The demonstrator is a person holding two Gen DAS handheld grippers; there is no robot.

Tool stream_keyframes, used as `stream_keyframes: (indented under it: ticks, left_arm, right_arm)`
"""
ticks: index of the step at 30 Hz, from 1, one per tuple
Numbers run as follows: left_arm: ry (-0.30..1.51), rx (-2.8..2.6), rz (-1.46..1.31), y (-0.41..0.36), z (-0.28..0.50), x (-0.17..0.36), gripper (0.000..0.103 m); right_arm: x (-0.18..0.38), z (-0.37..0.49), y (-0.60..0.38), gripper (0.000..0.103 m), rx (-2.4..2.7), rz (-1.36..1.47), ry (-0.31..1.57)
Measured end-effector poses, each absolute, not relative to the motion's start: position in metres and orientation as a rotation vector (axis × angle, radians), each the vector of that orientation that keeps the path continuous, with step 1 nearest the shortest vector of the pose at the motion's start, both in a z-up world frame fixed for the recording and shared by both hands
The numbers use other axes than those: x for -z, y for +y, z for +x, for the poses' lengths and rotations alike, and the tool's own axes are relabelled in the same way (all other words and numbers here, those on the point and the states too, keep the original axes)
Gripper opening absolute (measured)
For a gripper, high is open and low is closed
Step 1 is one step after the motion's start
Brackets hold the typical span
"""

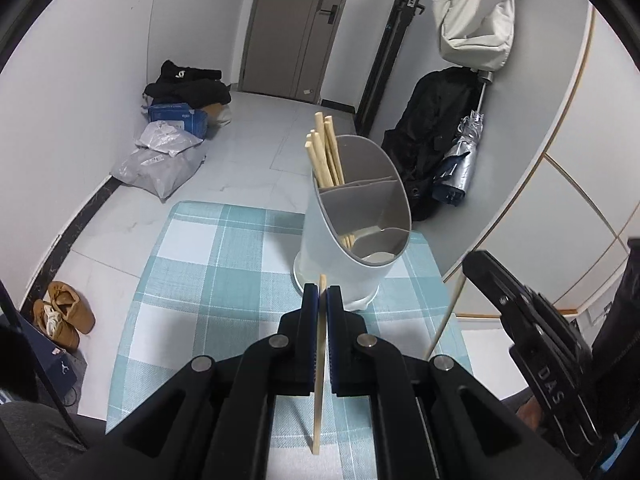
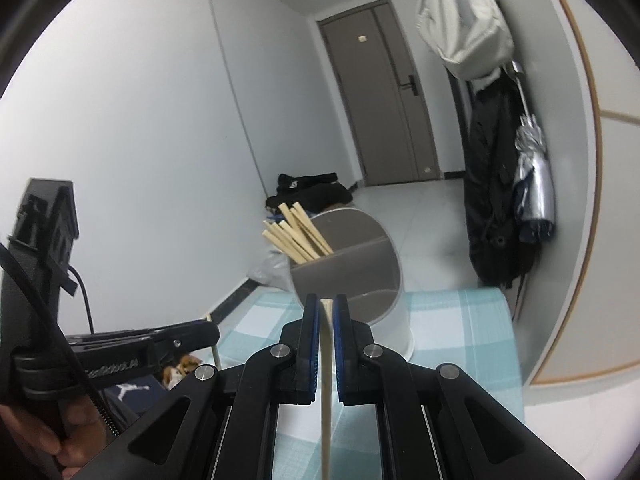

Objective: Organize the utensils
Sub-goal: 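Lift both held chopsticks up over the white holder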

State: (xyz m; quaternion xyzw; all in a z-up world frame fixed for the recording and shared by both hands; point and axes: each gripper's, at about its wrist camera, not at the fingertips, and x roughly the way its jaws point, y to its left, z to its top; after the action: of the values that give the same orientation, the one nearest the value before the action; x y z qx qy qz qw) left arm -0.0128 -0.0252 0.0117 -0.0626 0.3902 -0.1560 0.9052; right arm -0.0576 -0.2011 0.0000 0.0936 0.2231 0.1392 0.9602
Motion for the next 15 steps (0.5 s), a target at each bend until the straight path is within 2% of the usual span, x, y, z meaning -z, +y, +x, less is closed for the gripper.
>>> stream_keyframes:
  ticks: [15]
  left_arm:
    - [0.819, 0.373, -0.091, -0.036, -0.03, -0.029, 0.001]
  right_arm:
    - [-0.003, -0.055, -0.21, 0.006, -0.259, 0.194, 0.453]
